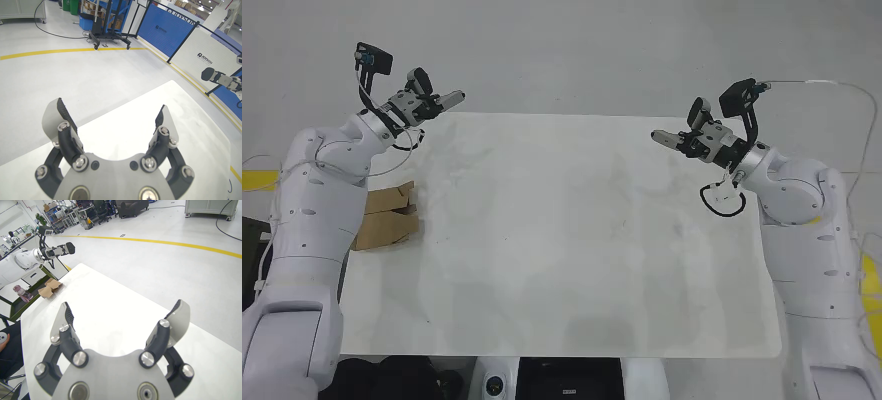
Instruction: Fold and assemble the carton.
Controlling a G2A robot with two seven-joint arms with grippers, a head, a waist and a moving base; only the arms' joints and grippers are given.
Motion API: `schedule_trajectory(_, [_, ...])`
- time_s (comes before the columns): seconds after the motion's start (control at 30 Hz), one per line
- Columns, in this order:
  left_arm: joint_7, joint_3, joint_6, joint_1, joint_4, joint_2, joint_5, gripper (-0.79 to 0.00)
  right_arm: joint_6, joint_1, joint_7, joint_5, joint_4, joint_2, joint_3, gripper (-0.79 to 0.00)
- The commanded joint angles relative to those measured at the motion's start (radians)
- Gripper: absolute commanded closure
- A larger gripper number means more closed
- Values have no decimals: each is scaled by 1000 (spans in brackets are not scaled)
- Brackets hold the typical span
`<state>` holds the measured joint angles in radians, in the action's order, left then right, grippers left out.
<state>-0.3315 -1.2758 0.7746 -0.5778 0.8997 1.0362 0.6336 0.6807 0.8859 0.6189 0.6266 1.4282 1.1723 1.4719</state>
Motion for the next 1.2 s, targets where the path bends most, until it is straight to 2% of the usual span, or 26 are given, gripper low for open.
schedule_trajectory(0.0, [0,0,0,0,0,0,0,-785,0,0,0,0,0,0,0,-785])
schedule_trajectory(0.47, [-5,1,-9,-8,2,0,-6,-785,0,0,0,0,0,0,0,-785])
schedule_trajectory(0.6, [-73,-19,-56,-19,22,-5,-82,-785,0,0,0,0,0,0,0,-785])
schedule_trajectory(0.73, [-233,-57,-138,-5,-8,-9,-288,-785,0,0,0,0,0,0,0,-785])
schedule_trajectory(0.93, [-406,-141,-162,-5,-54,-32,-501,-785,0,0,0,0,0,0,0,-785])
schedule_trajectory(1.17, [-433,-225,-196,-34,-99,-59,-594,-785,0,0,0,0,0,0,0,-785])
